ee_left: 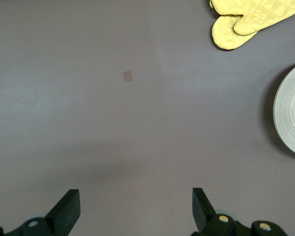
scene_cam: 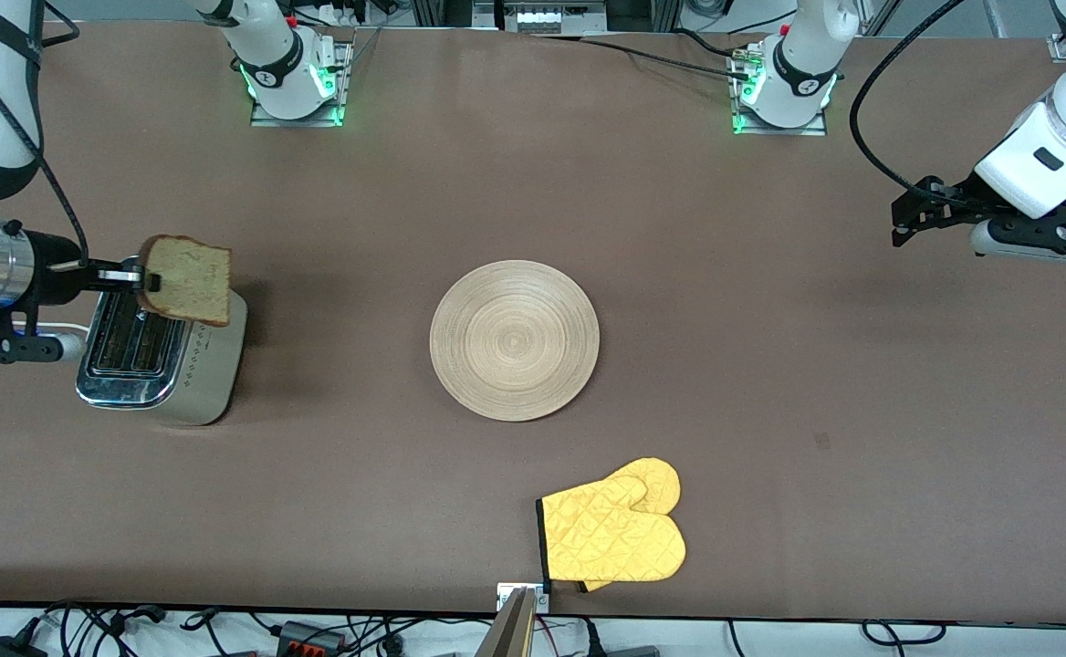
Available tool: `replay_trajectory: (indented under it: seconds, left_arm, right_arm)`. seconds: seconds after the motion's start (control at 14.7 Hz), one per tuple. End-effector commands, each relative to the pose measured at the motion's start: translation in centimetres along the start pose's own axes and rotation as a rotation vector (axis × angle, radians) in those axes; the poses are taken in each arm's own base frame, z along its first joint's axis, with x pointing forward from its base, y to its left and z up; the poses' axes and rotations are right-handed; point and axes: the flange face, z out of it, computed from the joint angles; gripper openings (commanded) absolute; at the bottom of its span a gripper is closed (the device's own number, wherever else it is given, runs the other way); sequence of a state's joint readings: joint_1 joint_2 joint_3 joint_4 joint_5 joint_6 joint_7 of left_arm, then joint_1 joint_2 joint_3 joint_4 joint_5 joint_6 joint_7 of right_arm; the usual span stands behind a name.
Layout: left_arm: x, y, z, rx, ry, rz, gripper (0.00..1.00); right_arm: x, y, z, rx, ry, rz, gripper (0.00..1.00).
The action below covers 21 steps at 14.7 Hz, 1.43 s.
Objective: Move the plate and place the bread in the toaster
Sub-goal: 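Lift the bread with the right gripper over the toaster slot, then lower the bread into the toaster slot and open the right gripper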
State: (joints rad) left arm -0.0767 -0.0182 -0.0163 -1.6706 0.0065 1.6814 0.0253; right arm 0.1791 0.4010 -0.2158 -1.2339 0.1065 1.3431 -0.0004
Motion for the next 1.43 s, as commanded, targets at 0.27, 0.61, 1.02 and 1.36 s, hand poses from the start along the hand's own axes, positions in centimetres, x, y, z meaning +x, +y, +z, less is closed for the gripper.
replay_trajectory:
  seconds: [0.27,0.61,1.02,1.36]
  left_arm:
    - [0.2,0.0,-0.5,0.004,-0.006,0.002,1.00]
    - [0.1,-0.1,-0.4,0.004,-0.015,0.000,1.00]
    - [0.2,0.0,-0.5,0.004,-0.014,0.002,1.00]
    - [0.2,0.2,-0.5,0.004,-0.014,-0.008,1.00]
  right_arm:
    - [2.9,4.5,0.1,-0.123,0.025,0.019,0.00]
    - [4.4,5.5,1.8,-0.209,-0.014,0.008,0.00]
    - [5.7,5.6,4.8,-0.222,-0.064,0.006,0.00]
    - [7.6,6.7,6.5,-0.224,-0.024,0.028,0.00]
